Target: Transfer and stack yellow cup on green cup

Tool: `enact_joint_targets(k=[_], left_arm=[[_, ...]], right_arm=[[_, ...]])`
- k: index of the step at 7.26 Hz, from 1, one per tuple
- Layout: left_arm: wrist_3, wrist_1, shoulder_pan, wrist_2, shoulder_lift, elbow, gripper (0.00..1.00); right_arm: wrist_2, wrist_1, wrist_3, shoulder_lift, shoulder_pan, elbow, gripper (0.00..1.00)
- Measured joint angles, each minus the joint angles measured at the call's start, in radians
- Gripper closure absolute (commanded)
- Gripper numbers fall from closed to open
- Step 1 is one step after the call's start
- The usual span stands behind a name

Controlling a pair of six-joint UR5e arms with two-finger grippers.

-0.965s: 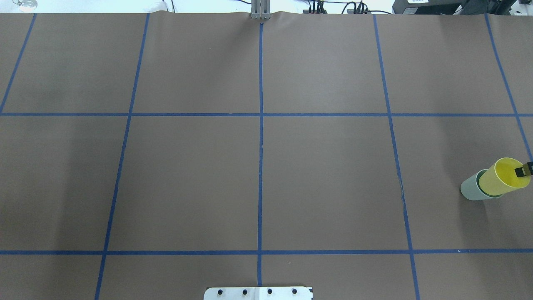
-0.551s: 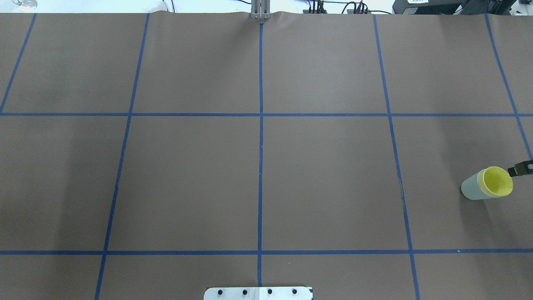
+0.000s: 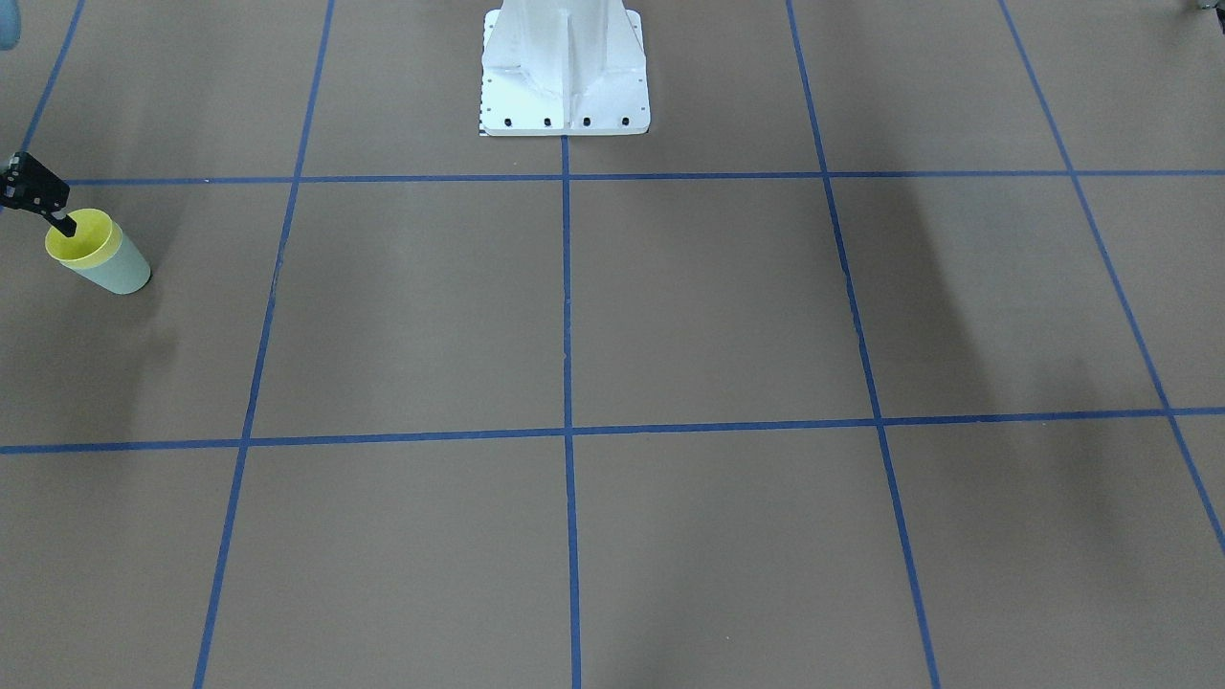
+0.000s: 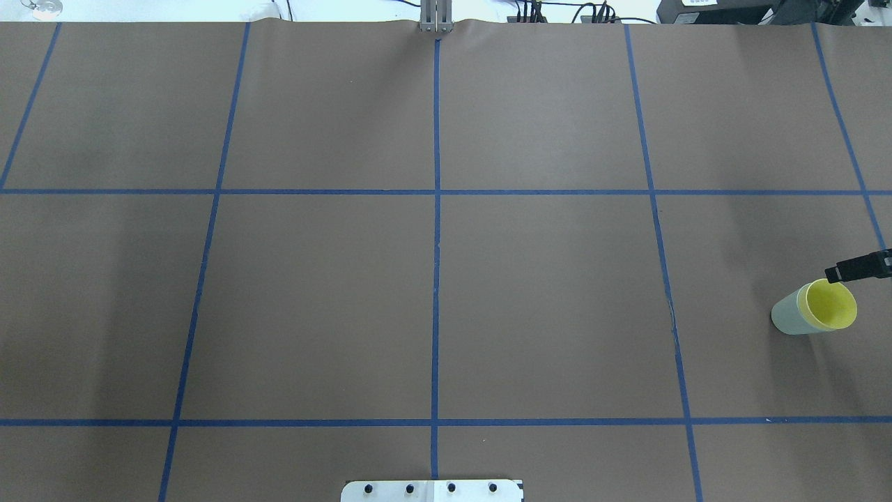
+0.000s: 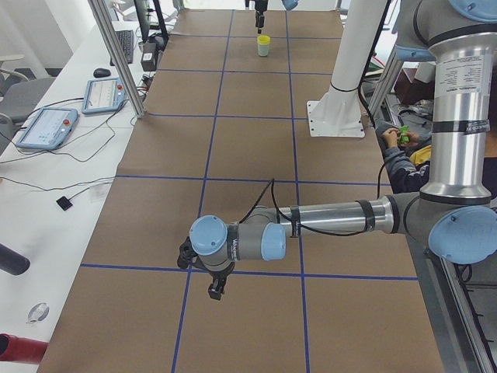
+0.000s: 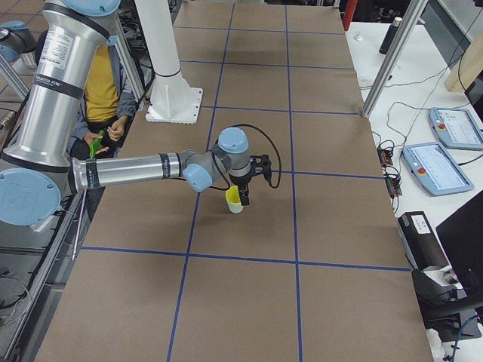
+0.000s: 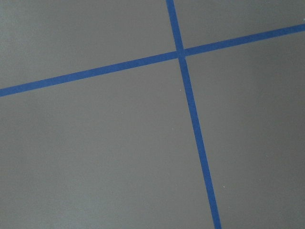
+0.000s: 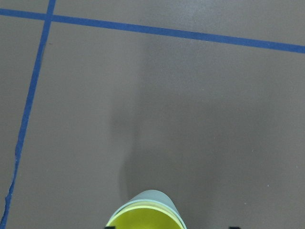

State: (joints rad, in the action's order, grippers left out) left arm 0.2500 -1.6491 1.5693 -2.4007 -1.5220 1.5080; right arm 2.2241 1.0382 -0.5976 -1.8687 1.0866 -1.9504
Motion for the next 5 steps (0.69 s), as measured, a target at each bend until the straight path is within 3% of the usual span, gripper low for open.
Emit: enact_joint_targets(k=[2, 5], left_arm=[[0.0, -0.034, -0.001, 0.001, -0.001, 0.006, 0.0], [-0.11, -0.108, -0.001, 0.003, -0.002, 0.026, 0.0]], right_arm=[[0.016, 0.051, 0.043, 0.03, 0.066, 0.007, 0.0], [0.076, 0.256, 0.338, 0.058, 0.265, 0.01, 0.0]])
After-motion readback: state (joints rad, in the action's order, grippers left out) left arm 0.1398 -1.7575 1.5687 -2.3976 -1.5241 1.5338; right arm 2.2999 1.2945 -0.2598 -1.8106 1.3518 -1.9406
